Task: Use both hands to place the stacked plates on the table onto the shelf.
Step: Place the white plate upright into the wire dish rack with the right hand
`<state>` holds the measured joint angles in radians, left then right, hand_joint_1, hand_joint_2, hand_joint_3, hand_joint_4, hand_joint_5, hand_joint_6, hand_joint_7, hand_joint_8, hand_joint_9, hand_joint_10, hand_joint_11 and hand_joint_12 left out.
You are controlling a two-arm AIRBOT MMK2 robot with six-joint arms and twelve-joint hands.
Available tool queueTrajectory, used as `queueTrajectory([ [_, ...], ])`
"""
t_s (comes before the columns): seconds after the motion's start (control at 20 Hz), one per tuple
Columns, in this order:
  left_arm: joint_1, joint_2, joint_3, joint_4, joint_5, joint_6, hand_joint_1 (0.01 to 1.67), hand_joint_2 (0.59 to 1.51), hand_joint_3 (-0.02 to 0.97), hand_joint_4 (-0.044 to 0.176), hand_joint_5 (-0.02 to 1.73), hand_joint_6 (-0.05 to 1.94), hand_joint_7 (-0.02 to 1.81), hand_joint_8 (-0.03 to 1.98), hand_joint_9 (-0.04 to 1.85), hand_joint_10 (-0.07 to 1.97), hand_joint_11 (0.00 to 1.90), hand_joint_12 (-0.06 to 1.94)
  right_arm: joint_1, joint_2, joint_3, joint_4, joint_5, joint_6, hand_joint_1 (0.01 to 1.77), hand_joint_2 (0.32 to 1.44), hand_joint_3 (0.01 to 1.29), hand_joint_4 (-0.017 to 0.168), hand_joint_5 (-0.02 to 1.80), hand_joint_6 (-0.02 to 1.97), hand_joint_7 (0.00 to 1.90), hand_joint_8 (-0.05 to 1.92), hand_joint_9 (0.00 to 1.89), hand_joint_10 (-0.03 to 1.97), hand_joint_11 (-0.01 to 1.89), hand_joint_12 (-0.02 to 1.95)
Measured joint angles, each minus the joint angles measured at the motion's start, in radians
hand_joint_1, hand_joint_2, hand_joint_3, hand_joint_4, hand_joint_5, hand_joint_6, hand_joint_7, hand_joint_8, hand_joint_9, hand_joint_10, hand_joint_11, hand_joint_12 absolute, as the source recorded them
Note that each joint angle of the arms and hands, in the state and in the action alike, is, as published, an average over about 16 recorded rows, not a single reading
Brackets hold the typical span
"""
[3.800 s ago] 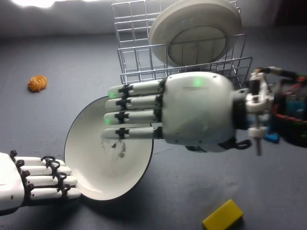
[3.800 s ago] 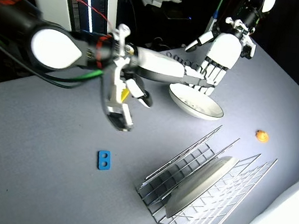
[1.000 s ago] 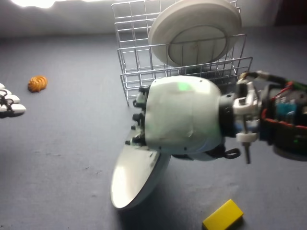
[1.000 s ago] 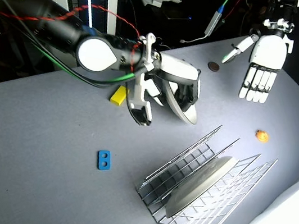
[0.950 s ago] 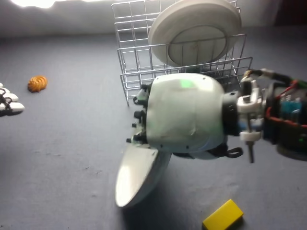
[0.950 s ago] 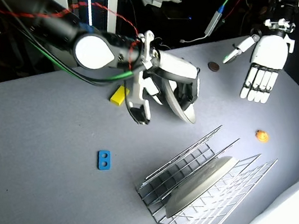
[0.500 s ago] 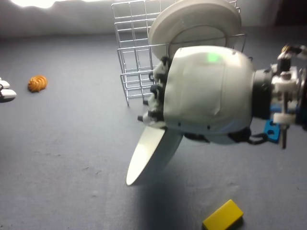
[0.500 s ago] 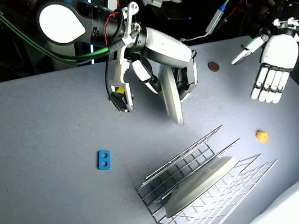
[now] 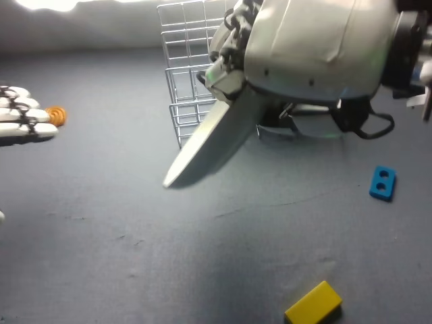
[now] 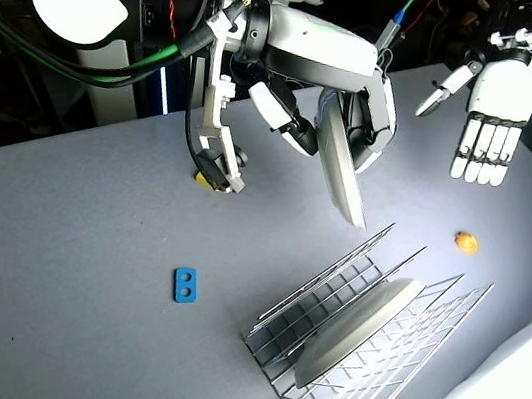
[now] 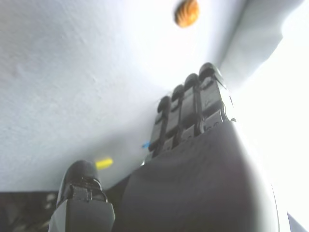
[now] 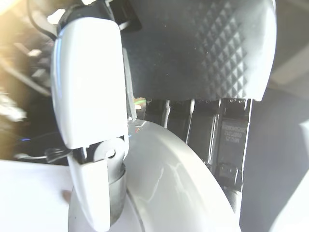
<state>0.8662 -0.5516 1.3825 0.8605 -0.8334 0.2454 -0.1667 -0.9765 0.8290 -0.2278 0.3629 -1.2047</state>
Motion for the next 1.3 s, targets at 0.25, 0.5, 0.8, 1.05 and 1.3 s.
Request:
queueTrajectory([
  [0.25,-0.122,-0.014,-0.021,0.149,-0.010,-0.007,0.01,1.088,0.019,0.002,0.02,-0.01,0.02,0.00,0.01,0.00,0.01,0.00,0.034,0.002,0.034,0.170,-0.014,-0.008,1.22,1.00,0.01,0.005,0.92,1.05,1.06,0.88,1.23,0.23,0.90,1.01],
  [0.5,-0.241,-0.028,-0.052,0.292,-0.038,-0.018,0.01,1.086,0.020,0.003,0.02,-0.01,0.01,0.00,0.01,0.00,0.01,0.00,0.056,-0.007,0.082,0.315,-0.034,-0.009,1.23,1.00,0.01,0.007,0.92,1.05,1.07,0.88,1.24,0.19,0.91,1.02],
  [0.8,-0.339,-0.034,-0.094,0.424,-0.096,-0.027,0.01,1.085,0.019,0.003,0.02,-0.01,0.01,0.00,0.01,0.00,0.01,0.00,0.063,-0.030,0.138,0.441,-0.063,-0.009,1.23,1.00,0.02,0.008,0.92,1.05,1.07,0.89,1.26,0.15,0.91,1.02],
  [1.05,-0.388,-0.029,-0.122,0.500,-0.162,-0.033,0.01,1.084,0.019,0.003,0.02,-0.01,0.01,0.00,0.02,0.00,0.01,0.00,0.065,-0.054,0.184,0.534,-0.089,-0.009,1.23,1.00,0.02,0.008,0.91,1.05,1.07,0.90,1.27,0.13,0.91,1.02],
  [1.3,-0.391,-0.019,-0.132,0.533,-0.242,-0.037,0.01,1.083,0.019,0.002,0.03,-0.01,0.01,0.00,0.02,0.00,0.01,0.00,0.065,-0.083,0.228,0.632,-0.118,-0.009,1.23,1.00,0.02,0.007,0.90,1.05,1.06,0.91,1.27,0.12,0.90,1.03],
])
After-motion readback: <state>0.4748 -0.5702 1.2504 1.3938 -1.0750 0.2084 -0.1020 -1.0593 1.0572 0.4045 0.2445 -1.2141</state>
